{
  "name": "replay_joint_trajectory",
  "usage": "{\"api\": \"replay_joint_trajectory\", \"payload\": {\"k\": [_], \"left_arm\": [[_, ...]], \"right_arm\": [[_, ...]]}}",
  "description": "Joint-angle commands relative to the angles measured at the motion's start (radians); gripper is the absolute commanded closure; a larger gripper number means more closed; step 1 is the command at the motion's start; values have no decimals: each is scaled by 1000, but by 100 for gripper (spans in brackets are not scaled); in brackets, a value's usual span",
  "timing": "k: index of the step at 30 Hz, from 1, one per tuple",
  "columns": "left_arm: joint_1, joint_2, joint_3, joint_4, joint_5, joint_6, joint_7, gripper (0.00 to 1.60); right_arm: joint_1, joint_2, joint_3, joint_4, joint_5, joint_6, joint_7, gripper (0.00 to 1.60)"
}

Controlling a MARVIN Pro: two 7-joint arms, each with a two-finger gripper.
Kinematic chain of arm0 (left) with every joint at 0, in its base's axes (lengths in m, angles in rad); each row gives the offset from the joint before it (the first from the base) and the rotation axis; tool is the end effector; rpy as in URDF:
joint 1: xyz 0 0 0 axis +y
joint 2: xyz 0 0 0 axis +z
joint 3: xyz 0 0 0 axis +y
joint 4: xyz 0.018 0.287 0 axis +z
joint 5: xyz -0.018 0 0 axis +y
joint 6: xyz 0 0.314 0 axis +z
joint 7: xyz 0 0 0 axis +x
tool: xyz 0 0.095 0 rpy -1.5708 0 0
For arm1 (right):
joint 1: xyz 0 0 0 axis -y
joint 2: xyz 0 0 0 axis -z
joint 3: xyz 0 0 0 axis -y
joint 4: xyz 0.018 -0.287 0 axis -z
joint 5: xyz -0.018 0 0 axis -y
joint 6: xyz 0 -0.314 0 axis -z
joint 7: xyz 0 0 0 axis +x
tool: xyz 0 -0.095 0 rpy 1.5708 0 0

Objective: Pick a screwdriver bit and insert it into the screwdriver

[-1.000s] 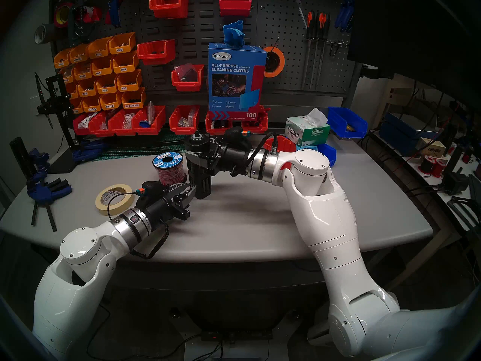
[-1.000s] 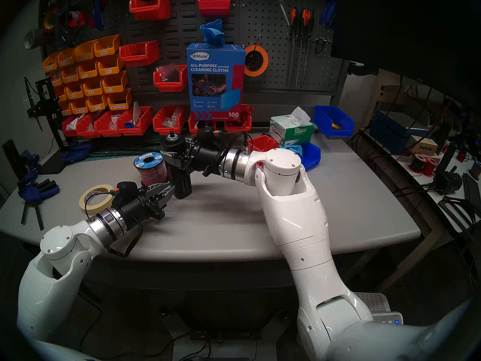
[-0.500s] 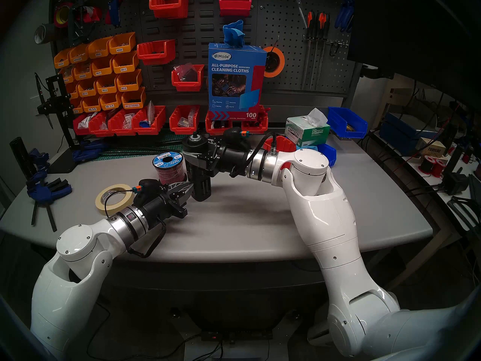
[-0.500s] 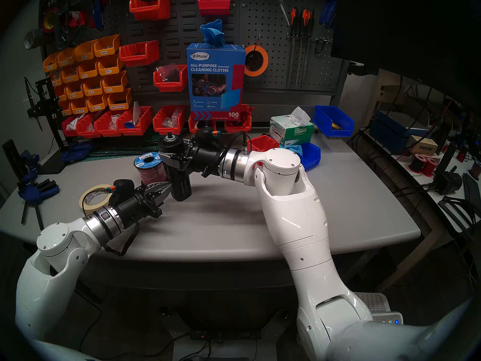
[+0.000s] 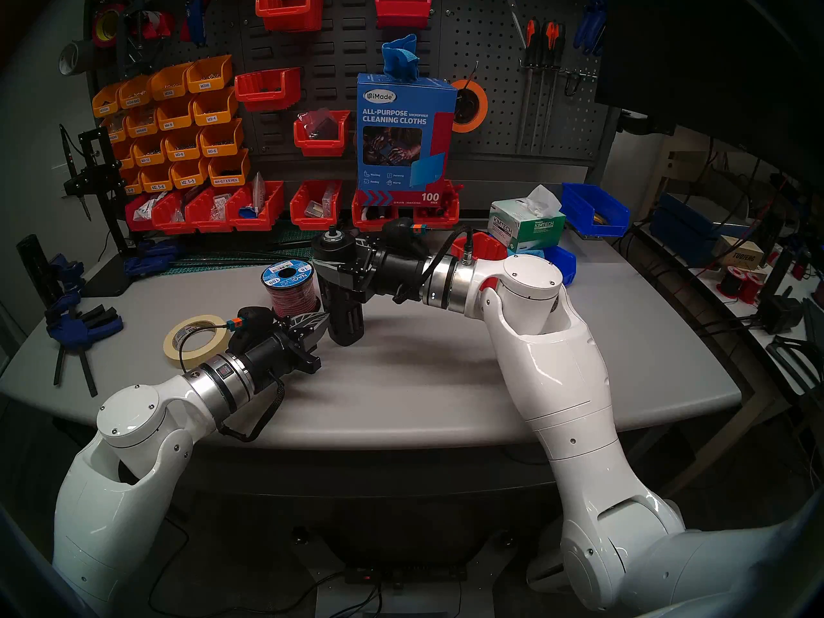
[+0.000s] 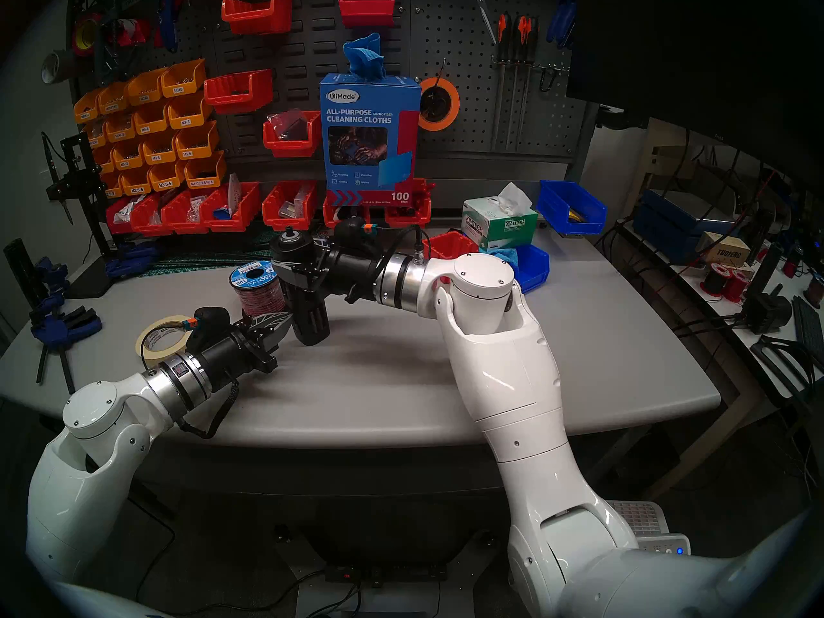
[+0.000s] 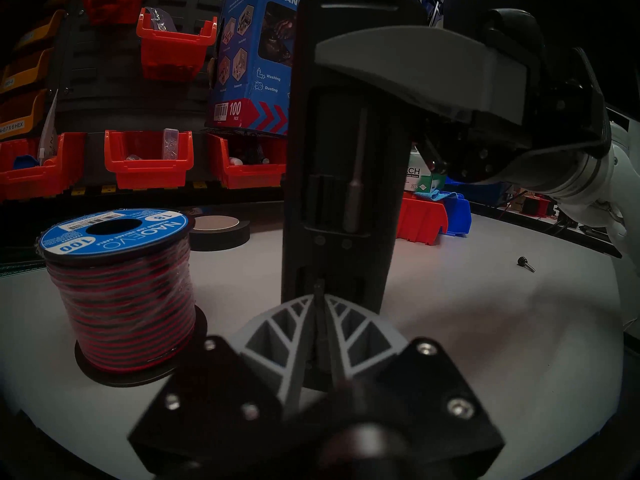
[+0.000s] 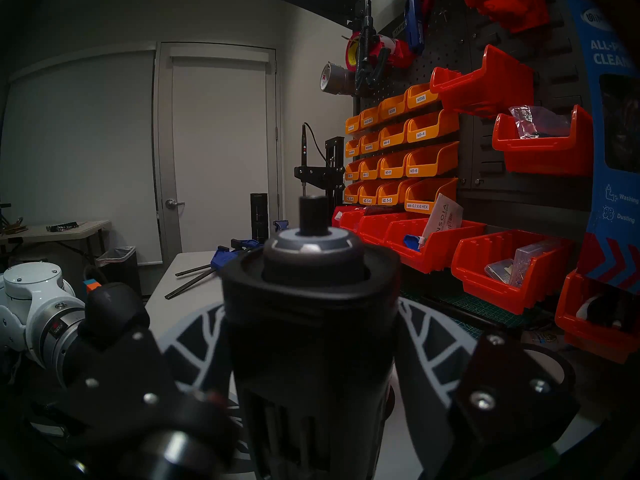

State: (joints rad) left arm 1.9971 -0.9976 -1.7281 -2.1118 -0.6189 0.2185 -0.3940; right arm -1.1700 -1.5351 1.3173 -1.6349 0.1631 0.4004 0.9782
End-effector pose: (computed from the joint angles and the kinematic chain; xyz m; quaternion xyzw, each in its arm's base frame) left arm 0.3078 0.0643 -0.2142 0.7146 -0.1830 0.6410 0.2121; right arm 0.4368 0.1638 -0.1357 -0.5534 -0.4182 -0.5852 0.4199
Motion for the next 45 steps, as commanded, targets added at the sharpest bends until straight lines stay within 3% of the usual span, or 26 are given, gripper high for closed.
{"api": "replay_joint_trajectory", "payload": {"k": [1, 26, 41, 45], "left_arm": [[-11, -2, -7, -29, -1, -11, 0, 160], [100, -16, -101, -83, -43, -3, -27, 160], [174, -23, -290, -229, -130, 26, -88, 160], [187, -32, -351, -285, -171, 66, -91, 160]], "right_arm": [[34, -15, -1, -17, 3, -5, -1, 90], [53, -21, 9, 20, 6, -19, 12, 90], [54, -24, 9, 29, 4, -14, 25, 87], [53, -24, 10, 28, 3, -12, 27, 85]]}}
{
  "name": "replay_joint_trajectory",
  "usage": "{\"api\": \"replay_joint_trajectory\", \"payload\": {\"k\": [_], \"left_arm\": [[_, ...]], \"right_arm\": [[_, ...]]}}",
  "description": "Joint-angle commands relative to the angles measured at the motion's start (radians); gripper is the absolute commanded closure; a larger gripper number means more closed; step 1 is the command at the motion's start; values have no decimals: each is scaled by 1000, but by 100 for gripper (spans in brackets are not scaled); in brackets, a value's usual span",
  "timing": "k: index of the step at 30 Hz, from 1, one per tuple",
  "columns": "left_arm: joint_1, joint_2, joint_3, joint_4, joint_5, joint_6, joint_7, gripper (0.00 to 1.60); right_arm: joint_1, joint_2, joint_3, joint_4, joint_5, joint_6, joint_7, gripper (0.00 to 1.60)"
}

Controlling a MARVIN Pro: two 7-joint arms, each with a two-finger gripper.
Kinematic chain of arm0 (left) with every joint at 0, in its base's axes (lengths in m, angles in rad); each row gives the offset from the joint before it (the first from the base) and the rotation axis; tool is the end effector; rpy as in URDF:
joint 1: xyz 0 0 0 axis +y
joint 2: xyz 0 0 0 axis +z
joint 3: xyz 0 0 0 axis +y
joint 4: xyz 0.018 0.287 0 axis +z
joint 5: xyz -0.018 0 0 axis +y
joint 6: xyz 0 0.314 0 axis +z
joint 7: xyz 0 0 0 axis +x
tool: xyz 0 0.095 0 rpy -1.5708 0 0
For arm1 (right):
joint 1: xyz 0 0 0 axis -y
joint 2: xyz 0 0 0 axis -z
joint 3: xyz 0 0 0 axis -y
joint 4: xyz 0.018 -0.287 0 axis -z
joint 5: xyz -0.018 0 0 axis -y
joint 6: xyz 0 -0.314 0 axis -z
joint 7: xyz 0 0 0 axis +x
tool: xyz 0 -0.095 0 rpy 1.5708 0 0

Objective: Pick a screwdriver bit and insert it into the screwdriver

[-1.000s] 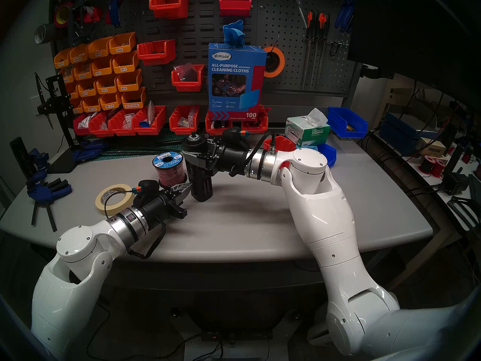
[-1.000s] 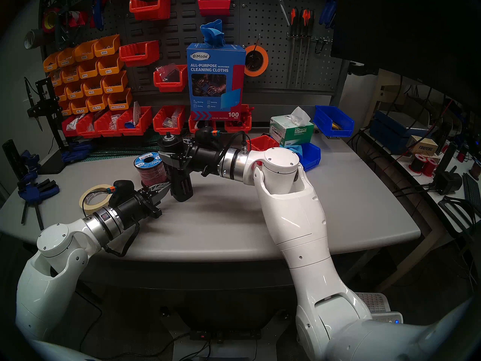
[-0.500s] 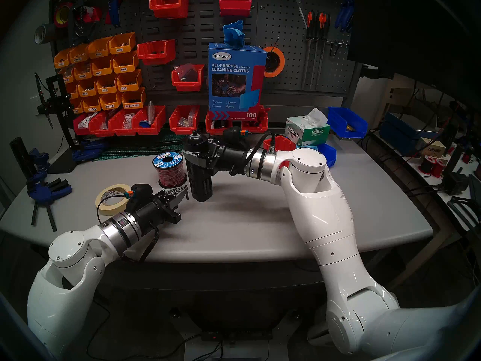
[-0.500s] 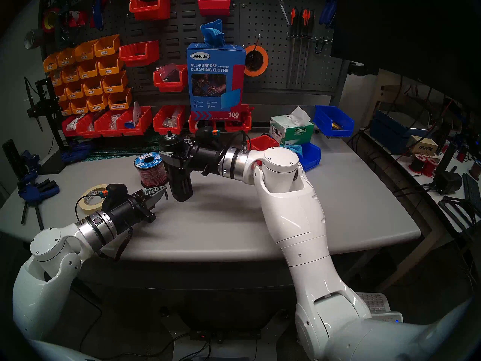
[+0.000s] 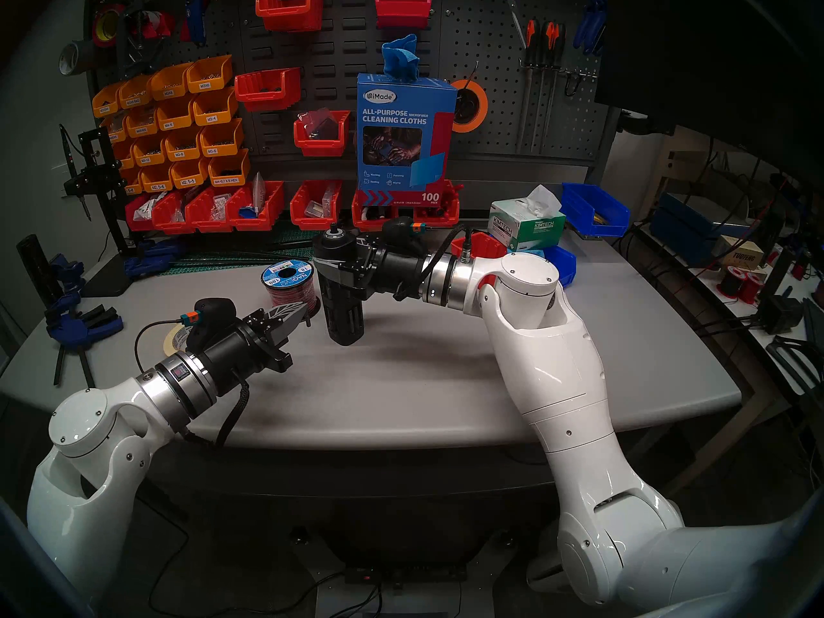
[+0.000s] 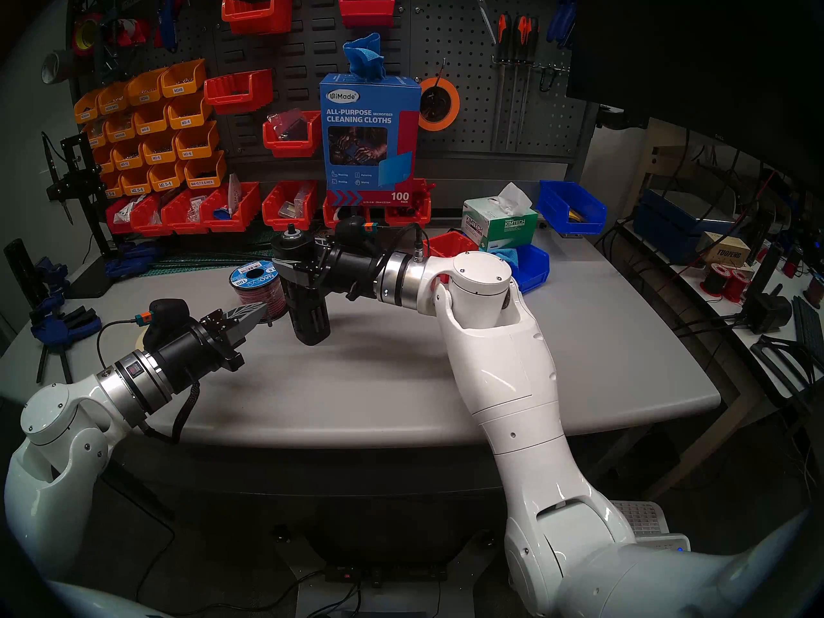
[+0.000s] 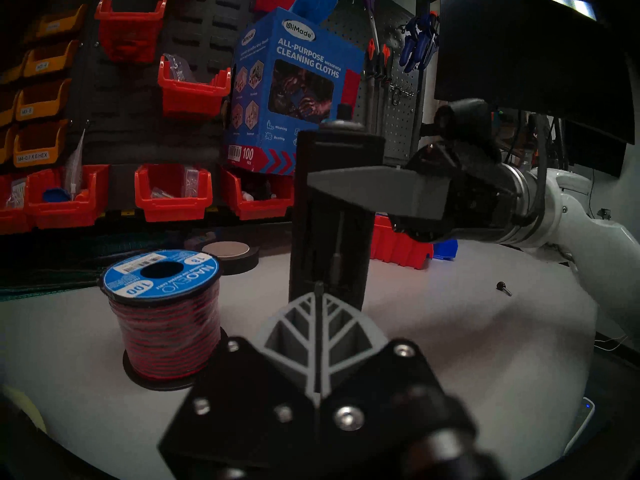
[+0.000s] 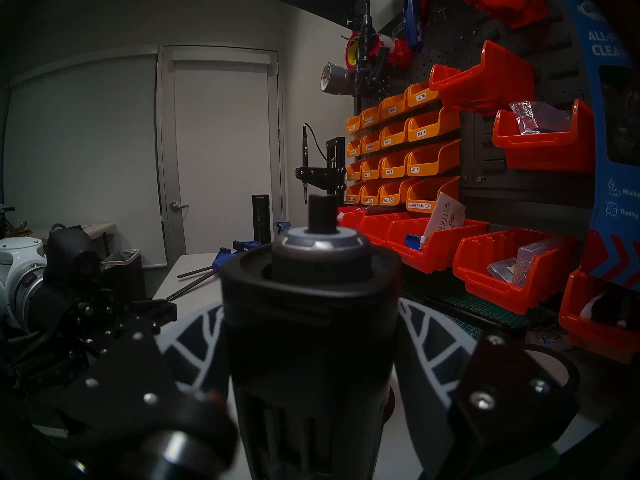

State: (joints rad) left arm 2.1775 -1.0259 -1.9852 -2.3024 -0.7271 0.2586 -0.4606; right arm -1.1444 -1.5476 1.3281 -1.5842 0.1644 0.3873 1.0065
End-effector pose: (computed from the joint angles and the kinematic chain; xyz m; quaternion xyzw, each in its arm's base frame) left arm 0.2658 0.0871 -0.1585 0.6932 -0.1790 0.6648 0.2132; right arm 0.4454 0.1639 -0.1380 -0.5508 -0.4183 -0.5806 0.4295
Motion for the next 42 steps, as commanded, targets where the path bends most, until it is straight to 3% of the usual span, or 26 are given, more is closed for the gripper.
{"api": "replay_joint_trajectory", "payload": {"k": [1, 9, 17, 25, 34, 42], "left_arm": [[13, -7, -113, -113, -72, 40, -23, 160], [-49, -3, -207, -141, -153, 95, -33, 160], [-137, 48, -237, -141, -243, 186, -5, 160], [-227, 128, -183, -141, -292, 241, 88, 160], [-307, 202, -93, -141, -330, 240, 201, 160], [-382, 233, -24, -141, -351, 243, 275, 160]], "right_arm": [[28, -12, -1, -23, 2, 1, -1, 85], [25, -13, -3, -28, 1, 5, 3, 85], [20, -12, -6, -34, 0, 8, 6, 85], [13, -10, -6, -47, 0, 15, 7, 86], [2, -7, -6, -71, 0, 29, 9, 81], [-11, -4, -4, -90, -3, 41, 6, 81]]}}
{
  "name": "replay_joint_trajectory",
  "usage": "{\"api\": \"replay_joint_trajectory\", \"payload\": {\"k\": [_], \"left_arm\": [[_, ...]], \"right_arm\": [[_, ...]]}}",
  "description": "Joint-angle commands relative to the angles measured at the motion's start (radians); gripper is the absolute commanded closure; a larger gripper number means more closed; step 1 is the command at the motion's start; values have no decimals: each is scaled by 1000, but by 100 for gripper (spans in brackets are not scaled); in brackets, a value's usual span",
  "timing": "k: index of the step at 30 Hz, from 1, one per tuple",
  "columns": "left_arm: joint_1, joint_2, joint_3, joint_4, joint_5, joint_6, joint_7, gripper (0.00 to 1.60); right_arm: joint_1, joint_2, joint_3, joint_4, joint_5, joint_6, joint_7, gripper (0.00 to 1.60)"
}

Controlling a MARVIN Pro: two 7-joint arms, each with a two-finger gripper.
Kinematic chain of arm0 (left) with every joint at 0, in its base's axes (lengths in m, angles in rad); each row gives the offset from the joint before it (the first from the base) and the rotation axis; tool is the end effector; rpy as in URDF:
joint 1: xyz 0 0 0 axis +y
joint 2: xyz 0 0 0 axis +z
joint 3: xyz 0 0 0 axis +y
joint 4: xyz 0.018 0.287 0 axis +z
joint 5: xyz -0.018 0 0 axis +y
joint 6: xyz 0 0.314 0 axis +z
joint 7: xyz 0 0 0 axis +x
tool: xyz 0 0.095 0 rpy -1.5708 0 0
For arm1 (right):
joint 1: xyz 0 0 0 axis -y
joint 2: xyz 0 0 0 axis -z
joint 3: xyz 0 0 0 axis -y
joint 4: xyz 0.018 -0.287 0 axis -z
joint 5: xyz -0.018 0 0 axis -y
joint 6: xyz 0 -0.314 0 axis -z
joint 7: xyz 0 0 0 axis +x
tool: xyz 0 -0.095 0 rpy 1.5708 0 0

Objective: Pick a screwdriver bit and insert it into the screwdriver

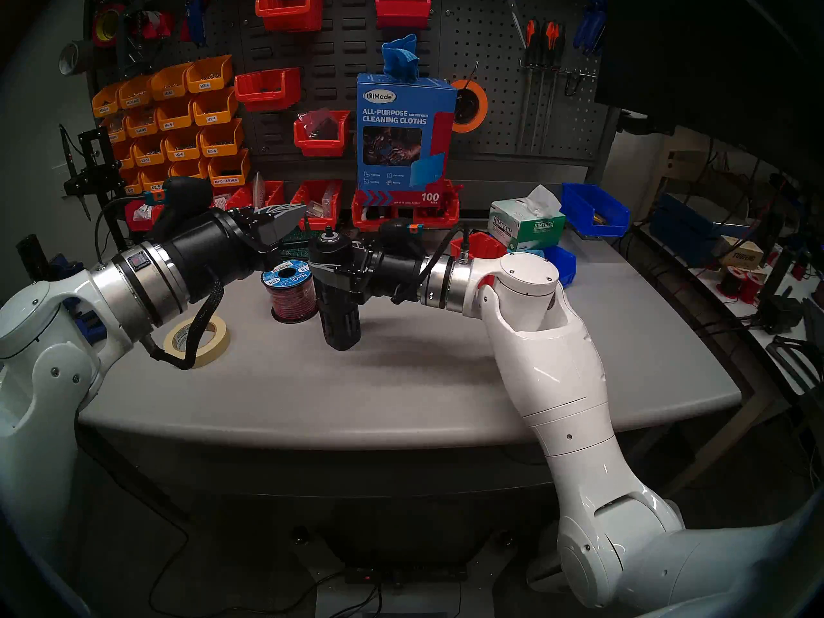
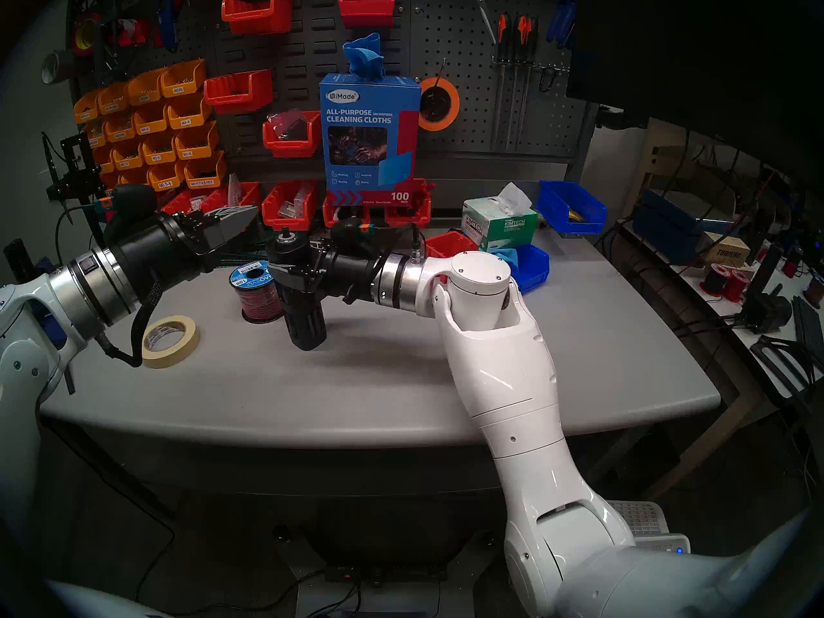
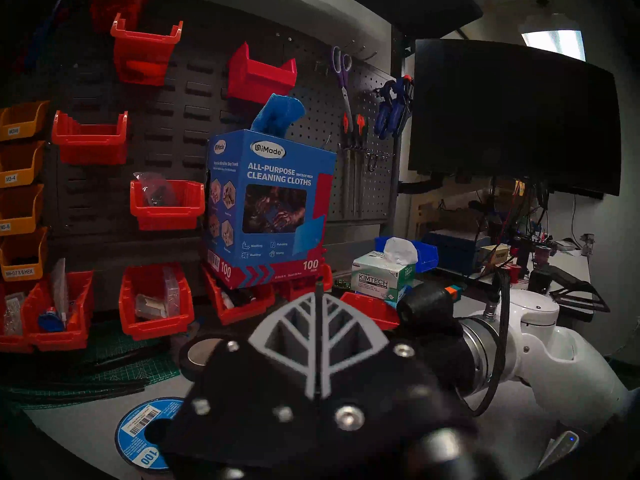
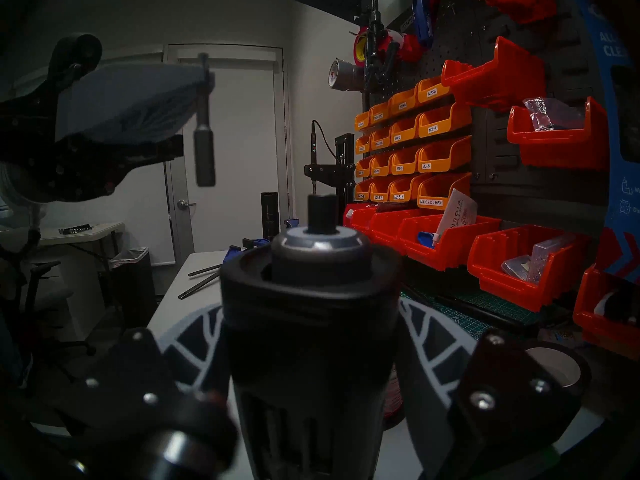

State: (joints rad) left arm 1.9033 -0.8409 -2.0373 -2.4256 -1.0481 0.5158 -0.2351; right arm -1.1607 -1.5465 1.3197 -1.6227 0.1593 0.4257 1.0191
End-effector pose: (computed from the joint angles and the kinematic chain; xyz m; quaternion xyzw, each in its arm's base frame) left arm 0.2869 0.0670 -0.0408 0.6621 -0.1915 0.6872 0.2298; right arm 0.4358 0.1673 -0.1354 -0.5526 -0.4250 -0.5692 0.4360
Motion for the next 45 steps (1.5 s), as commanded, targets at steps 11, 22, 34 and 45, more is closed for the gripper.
{"api": "replay_joint_trajectory", "payload": {"k": [11, 22, 34, 45], "left_arm": [[-204, 98, 136, 13, -59, -16, 147, 160], [-243, 109, 190, 29, -49, -13, 187, 160], [-217, 118, 175, 24, -56, -8, 185, 160], [-164, 112, 143, 10, -49, -10, 159, 160]], "right_arm": [[-10, -2, 8, -75, -4, 21, -10, 72], [-14, 1, 7, -86, -4, 32, -11, 67], [-18, 1, 10, -86, -4, 32, -13, 65], [-16, 0, 11, -80, -4, 29, -11, 65]]}}
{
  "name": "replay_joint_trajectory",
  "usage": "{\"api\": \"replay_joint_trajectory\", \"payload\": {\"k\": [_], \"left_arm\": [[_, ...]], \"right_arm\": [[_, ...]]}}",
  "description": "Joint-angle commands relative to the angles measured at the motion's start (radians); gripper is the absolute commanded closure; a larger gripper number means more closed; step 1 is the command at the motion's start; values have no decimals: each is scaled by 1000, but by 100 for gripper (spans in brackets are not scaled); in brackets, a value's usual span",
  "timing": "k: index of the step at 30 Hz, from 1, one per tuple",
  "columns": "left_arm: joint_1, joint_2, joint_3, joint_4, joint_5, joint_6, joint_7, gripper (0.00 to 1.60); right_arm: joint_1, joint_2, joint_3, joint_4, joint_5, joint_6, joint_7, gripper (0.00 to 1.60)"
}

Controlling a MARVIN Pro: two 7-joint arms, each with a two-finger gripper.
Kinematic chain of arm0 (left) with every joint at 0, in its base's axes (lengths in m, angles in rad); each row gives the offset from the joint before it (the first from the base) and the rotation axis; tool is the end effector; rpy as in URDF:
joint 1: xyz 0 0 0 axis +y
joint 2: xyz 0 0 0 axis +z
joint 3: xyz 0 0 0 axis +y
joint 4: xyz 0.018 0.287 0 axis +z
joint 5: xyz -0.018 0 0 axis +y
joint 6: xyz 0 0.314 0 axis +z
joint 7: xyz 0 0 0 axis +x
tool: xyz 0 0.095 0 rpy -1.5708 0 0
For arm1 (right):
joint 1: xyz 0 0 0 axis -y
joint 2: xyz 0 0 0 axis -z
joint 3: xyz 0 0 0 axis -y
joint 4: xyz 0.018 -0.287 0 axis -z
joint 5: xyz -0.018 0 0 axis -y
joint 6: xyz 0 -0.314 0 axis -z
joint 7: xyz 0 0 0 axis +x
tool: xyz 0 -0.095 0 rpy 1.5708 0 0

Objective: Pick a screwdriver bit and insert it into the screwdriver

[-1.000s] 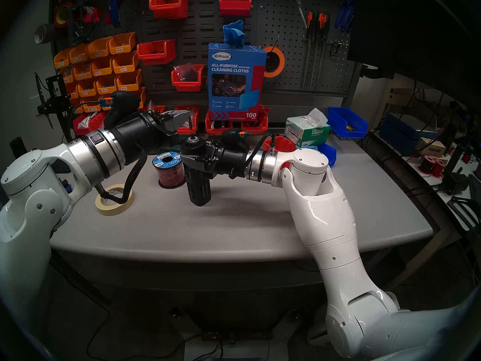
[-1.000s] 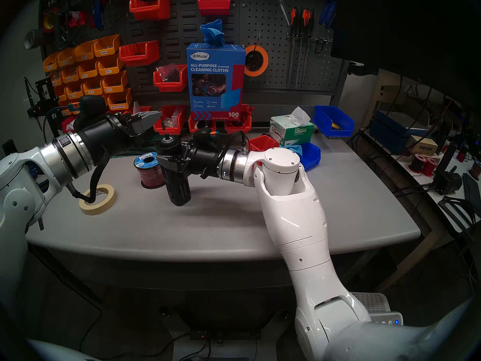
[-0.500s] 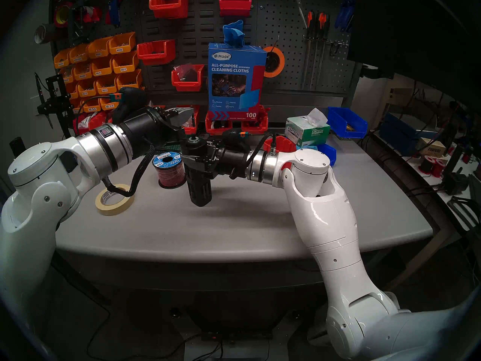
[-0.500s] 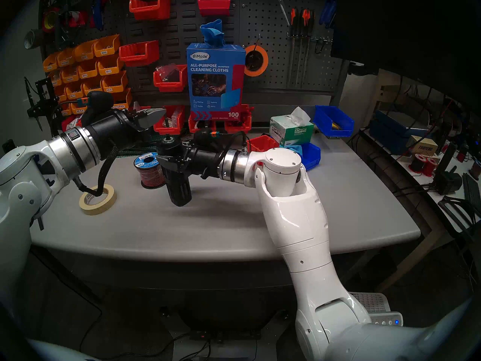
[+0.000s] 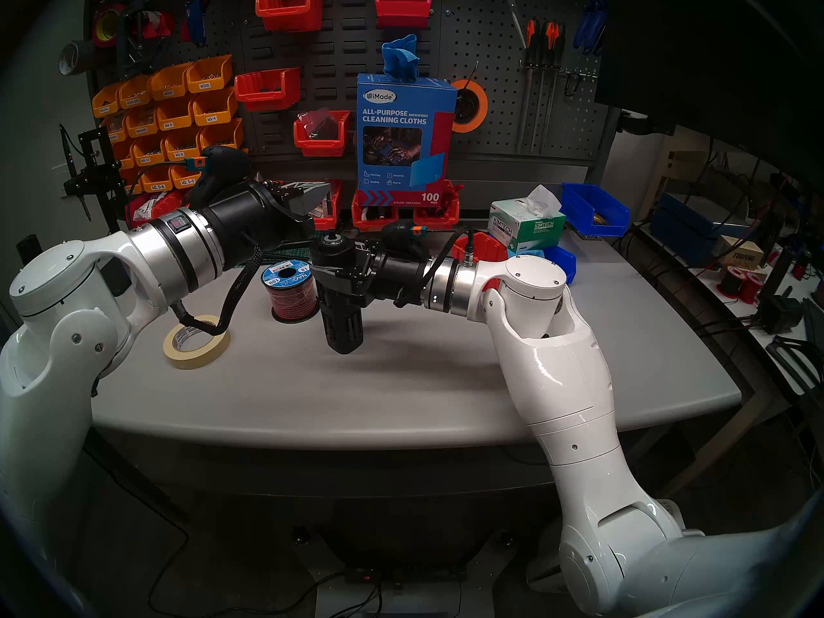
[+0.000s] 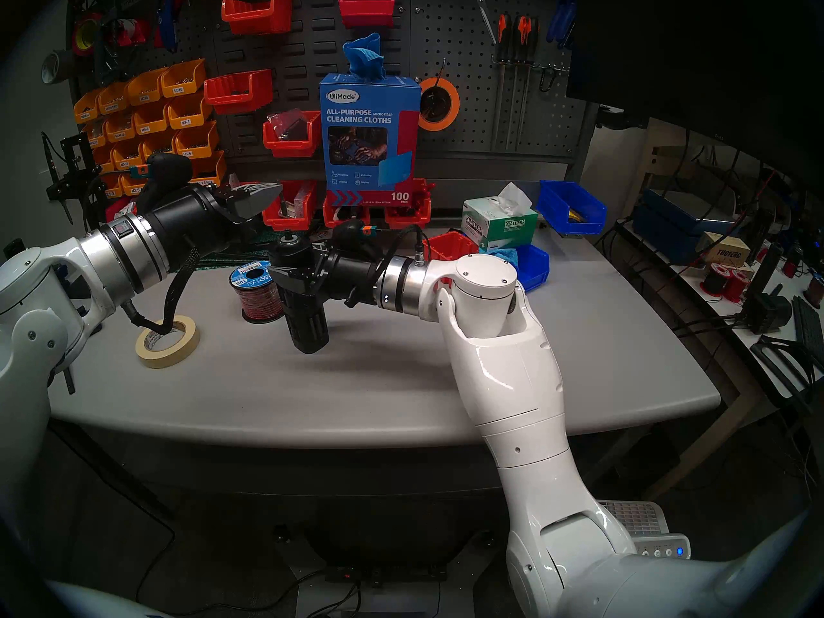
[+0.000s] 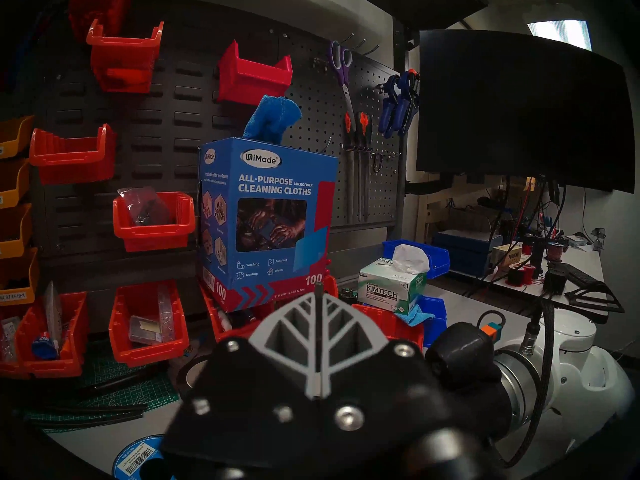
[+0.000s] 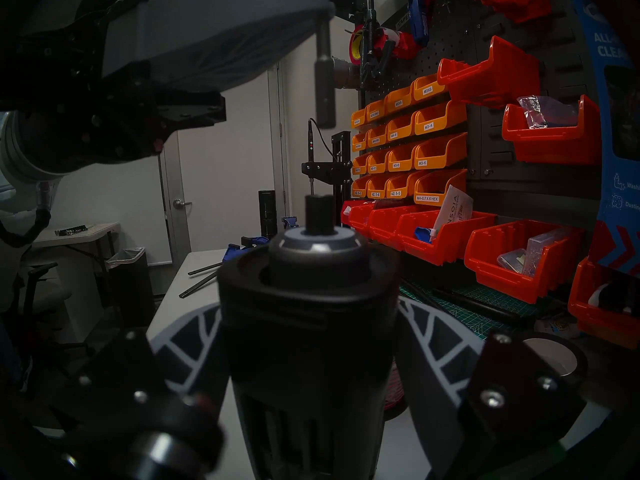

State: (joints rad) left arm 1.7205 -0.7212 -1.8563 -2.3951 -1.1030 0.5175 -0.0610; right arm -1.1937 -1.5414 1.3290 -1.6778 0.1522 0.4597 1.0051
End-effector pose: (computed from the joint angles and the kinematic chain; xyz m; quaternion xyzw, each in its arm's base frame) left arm 0.3117 0.0442 -0.0254 0.6656 -0.1988 0.6871 0.2128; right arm 0.4270 0.1627 -0.1337 -0.5610 -0.4184 -0.5696 0.4310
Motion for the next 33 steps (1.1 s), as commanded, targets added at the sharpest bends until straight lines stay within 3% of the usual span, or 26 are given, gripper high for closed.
{"api": "replay_joint_trajectory", "payload": {"k": [1, 33], "left_arm": [[26, -9, -42, -22, 8, -12, -18, 160], [22, -23, -24, -2, 30, -9, -36, 160]], "right_arm": [[18, -5, 1, -25, 3, -6, 4, 65], [22, -7, 2, -11, 2, -5, 15, 67]]}}
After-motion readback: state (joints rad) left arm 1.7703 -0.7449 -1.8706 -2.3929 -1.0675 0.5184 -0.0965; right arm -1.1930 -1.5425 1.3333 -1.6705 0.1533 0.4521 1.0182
